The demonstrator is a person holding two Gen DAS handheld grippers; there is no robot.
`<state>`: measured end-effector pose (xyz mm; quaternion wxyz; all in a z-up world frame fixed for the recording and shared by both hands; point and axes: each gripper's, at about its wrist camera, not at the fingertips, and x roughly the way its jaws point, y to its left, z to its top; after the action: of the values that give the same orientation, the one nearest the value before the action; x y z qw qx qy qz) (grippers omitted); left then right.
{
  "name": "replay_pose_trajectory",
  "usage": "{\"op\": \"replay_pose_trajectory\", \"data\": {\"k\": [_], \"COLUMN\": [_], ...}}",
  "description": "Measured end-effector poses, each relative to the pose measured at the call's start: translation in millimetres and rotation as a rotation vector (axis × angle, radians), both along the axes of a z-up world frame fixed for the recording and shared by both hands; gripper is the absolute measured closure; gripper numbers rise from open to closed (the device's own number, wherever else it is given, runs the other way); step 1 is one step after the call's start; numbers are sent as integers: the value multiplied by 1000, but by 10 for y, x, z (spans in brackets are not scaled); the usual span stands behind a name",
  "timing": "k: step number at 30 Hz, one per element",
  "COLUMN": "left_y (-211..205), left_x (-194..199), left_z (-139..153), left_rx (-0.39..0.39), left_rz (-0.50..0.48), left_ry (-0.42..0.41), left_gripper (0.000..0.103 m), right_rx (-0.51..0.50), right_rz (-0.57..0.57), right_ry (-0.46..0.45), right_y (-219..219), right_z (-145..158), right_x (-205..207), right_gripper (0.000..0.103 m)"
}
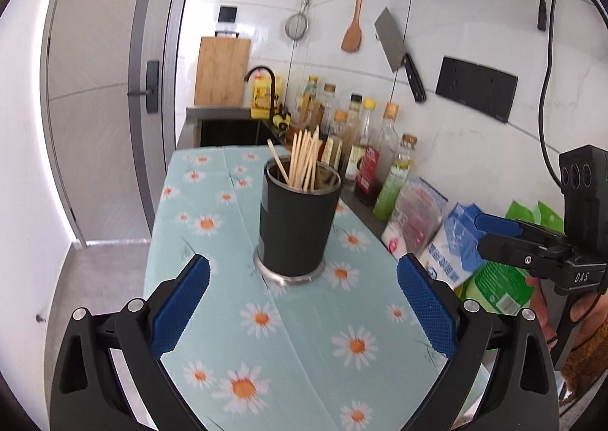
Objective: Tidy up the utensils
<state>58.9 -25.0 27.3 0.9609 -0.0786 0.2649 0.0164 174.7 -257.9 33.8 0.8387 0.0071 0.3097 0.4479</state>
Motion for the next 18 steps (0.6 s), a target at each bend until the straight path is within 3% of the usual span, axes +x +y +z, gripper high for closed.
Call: {"op": "replay_pose_trajectory", "data": {"k": [18], "left_y": [-120], "left_x": [-194], "left_z": [-243], "left_rx": [-51], "left_rz": [68], "left_ry": [68], "left_gripper": [7], "right_rx": [-32], "right_rz": [5], "right_ry": [74], "right_y": [-59], "right_z": [-313], "right_x": [-171], "right_gripper": [5]}}
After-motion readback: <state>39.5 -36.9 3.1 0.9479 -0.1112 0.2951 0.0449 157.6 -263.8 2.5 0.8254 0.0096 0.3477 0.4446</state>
